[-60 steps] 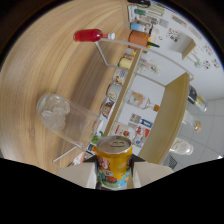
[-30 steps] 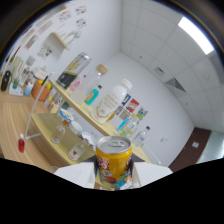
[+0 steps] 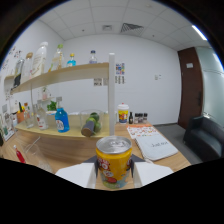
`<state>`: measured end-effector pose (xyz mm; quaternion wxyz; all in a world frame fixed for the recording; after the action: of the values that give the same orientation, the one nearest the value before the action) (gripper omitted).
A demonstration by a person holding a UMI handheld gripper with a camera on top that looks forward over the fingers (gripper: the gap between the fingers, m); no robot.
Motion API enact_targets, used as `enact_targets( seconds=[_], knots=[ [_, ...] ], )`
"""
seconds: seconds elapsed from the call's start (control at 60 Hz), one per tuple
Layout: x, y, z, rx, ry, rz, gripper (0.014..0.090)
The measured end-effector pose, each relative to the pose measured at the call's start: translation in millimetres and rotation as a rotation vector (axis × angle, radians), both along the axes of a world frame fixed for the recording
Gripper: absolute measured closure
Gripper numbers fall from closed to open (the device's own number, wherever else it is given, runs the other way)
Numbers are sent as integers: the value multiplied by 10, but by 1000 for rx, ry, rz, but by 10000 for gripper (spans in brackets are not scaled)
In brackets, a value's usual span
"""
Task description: Make me a cup of Vodka Sunrise.
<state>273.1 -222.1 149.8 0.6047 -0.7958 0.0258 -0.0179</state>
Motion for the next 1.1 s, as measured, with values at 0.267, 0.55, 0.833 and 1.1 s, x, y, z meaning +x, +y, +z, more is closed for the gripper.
enact_targets(
  seconds=[0.267,0.55,0.833,1.1],
  knots=[
    [-17,129,-815,-136,49,40,536],
    [-24,97,-1066,-186,95,38,528],
    [-35,-59,-1129,-208,47,35,518],
    [-8,-205,-949,-249,17,-10,189]
  ],
)
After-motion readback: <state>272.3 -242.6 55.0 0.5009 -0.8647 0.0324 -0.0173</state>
